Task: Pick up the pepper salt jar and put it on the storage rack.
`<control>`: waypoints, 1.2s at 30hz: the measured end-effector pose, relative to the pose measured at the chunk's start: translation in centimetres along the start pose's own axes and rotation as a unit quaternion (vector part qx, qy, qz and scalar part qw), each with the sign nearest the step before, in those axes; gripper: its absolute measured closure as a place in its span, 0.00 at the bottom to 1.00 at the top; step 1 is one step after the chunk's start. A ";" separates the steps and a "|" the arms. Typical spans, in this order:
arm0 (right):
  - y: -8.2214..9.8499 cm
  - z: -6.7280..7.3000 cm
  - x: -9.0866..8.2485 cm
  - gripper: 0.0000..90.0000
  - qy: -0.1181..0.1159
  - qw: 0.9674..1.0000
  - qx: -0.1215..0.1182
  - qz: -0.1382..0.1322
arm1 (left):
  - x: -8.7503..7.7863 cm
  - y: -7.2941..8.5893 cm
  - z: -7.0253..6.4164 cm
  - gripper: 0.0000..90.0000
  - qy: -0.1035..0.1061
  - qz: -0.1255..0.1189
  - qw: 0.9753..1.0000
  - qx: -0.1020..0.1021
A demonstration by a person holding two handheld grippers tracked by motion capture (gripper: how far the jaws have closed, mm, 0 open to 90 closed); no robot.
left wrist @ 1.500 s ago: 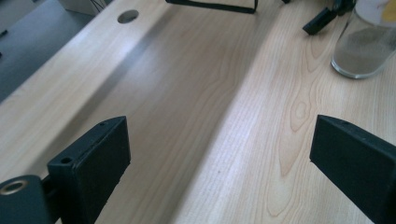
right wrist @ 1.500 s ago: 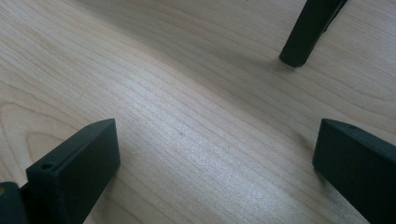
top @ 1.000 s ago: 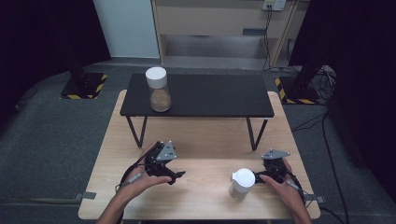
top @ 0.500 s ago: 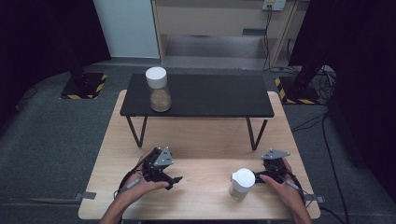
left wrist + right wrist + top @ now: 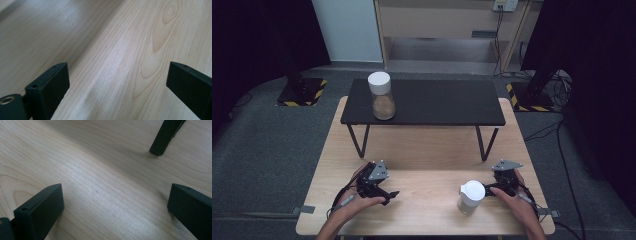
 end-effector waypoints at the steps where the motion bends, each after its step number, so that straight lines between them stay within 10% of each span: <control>1: 0.0 0.0 0.0 0.02 0.000 1.000 0.000 0.000 | 0.0 0.1 0.1 0.04 -0.001 0.001 1.000 0.000; 19: 0.0 0.0 0.0 0.02 0.001 1.000 0.000 0.000 | -0.2 3.7 2.1 0.04 -0.027 0.008 0.998 -0.058; 36: 0.0 0.0 0.0 0.02 0.001 1.000 0.000 0.000 | -0.5 5.0 2.8 0.03 -0.039 0.005 0.997 -0.073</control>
Point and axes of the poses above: each handheld gripper's, and its own axes: x roughly forward along the jaws, y roughly out of its underside, z roughly to its left, the point moved 3 cm from there along x, roughly forward along the jaws, and after that the axes turned 10 degrees about -x, right-handed, at the moved point
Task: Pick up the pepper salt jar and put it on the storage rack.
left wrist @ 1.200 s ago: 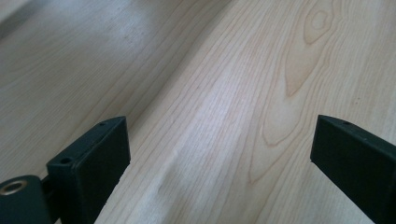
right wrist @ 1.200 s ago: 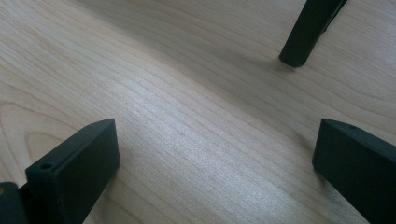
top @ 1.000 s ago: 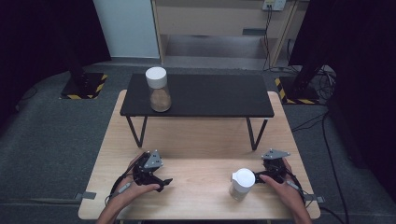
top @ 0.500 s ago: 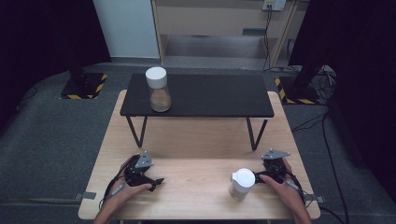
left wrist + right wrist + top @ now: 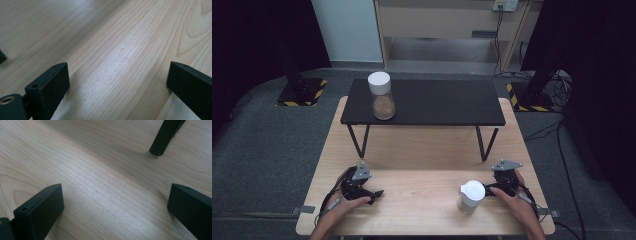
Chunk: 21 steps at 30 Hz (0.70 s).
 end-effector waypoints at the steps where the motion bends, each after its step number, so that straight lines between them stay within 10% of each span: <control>1: 0.0 0.0 0.0 0.02 0.000 1.000 0.000 0.000 | 0.0 0.1 0.1 0.03 0.002 -0.001 1.000 -0.003; 21: 0.0 0.0 0.0 0.02 0.001 1.000 0.001 0.000 | 0.0 0.9 0.1 0.01 0.008 -0.011 1.000 -0.010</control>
Point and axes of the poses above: each handheld gripper's, and its own axes: x roughly forward along the jaws, y roughly out of its underside, z roughly to its left, the point moved 3 cm from there along x, roughly forward along the jaws, and after that the axes turned 10 degrees about -x, right-handed, at the moved point
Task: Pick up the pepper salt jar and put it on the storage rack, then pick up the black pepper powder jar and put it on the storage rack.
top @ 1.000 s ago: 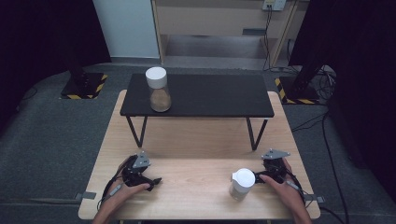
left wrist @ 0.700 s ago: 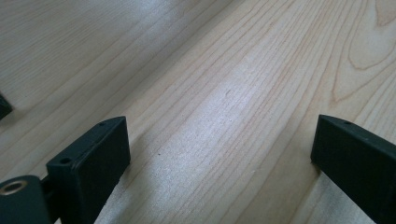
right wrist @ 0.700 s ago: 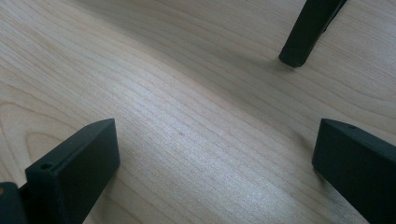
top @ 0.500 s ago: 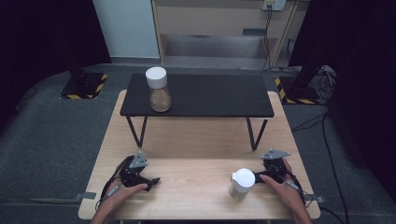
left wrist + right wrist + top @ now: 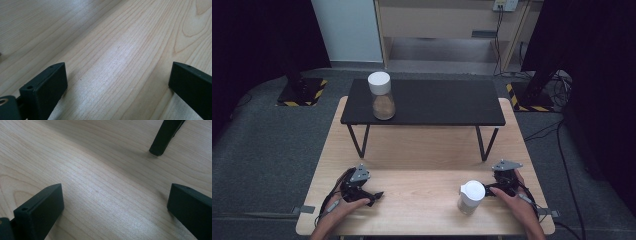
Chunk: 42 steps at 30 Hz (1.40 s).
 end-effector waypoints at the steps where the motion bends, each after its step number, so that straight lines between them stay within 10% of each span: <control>1: 0.0 0.0 0.0 0.02 0.000 1.000 0.000 0.000 | 0.0 0.0 -0.1 0.01 -0.001 0.000 1.000 -0.001; 18: 0.0 -0.2 -0.2 0.04 -0.007 1.000 0.002 0.000 | 0.0 0.0 -0.1 0.00 0.000 0.000 1.000 -0.002; 42: 0.7 1.3 -5.1 0.05 -0.025 0.999 -0.038 -0.001 | 0.0 0.0 0.0 0.00 0.000 0.000 1.000 -0.003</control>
Point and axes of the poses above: each handheld gripper's, and its own axes: x roughly forward along the jaws, y roughly out of its underside, z roughly to its left, the point moved 3 cm from there along x, roughly forward along the jaws, and after that the axes turned 10 degrees about -x, right-handed, at the moved point
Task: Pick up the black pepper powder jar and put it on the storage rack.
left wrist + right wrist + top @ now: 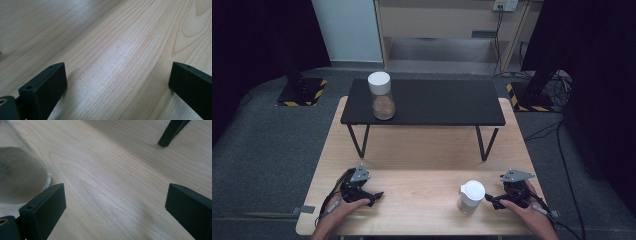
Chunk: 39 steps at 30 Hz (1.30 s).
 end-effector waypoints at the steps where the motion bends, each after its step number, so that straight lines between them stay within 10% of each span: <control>1: 0.0 0.1 -0.2 0.05 -0.002 1.000 -0.003 -0.001 | 0.0 0.0 0.0 0.00 0.000 0.000 1.000 0.000; 39: -0.6 3.2 -3.0 0.05 -0.060 0.996 -0.040 -0.045 | 0.0 0.0 0.1 0.00 0.002 0.000 1.000 -0.001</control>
Point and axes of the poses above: each handheld gripper's, and its own axes: x roughly forward along the jaws, y roughly out of its underside, z roughly to its left, the point moved 3 cm from there along x, roughly forward along the jaws, and after that the axes turned 10 degrees about -x, right-handed, at the moved point
